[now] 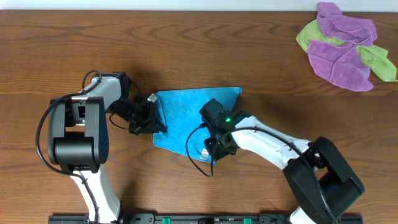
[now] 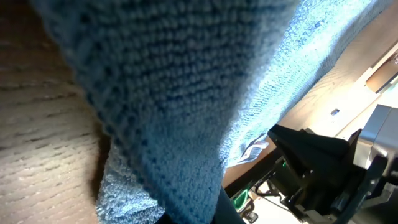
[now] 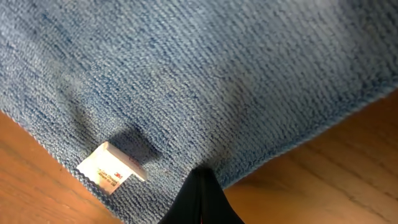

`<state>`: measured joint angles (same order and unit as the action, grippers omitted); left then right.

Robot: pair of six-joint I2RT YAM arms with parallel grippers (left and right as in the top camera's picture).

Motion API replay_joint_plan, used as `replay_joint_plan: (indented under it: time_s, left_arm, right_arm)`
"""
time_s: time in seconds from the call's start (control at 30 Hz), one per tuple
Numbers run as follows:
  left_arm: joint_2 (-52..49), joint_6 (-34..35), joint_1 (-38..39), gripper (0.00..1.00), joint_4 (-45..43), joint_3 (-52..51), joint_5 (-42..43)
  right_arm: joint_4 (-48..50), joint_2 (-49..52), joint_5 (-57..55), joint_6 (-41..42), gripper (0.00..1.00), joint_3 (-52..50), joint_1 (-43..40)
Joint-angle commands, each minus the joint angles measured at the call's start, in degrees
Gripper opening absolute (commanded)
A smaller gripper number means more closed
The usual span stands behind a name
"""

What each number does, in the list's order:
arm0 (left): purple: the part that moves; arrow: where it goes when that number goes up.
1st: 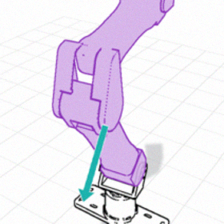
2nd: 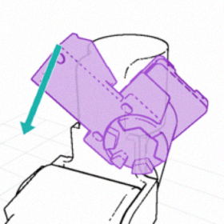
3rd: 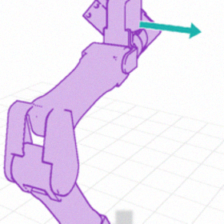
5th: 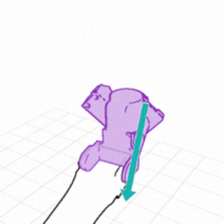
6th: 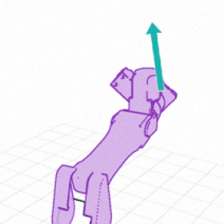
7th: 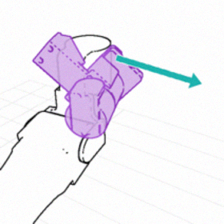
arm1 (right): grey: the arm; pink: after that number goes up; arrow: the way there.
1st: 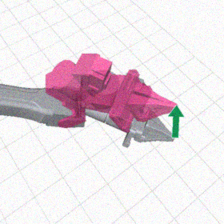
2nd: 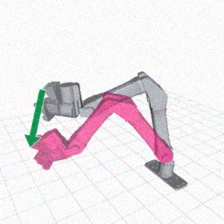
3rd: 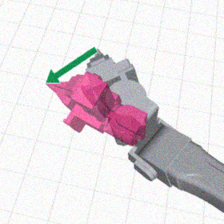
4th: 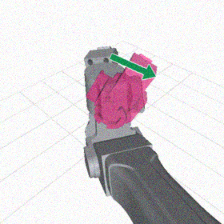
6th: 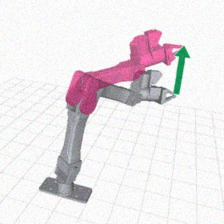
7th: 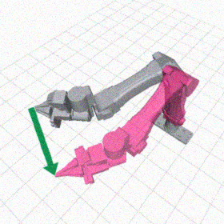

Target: Fold the cloth

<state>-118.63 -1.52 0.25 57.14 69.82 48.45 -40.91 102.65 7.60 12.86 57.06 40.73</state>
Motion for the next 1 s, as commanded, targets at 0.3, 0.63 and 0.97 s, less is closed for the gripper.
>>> replay_joint_plan:
  time_s: [0.3, 0.63, 0.97]
  left_arm:
    - [0.6, 2.9, 9.4, 0.06, -0.4, -0.3, -0.3]
    - [0.6, 8.0, 16.3, 0.06, -4.3, -0.3, 1.1]
    - [0.7, 8.4, 17.0, 0.06, -4.0, -0.3, 1.2]
  right_arm:
    - [-7.8, 1.7, -7.8, 3.4, 0.01, -2.6, 0.5]
    - [-10.6, 1.7, -11.8, 4.7, 0.01, -2.6, -8.6]
    - [-13.0, 1.7, -13.5, 6.4, 0.01, -2.6, -14.8]
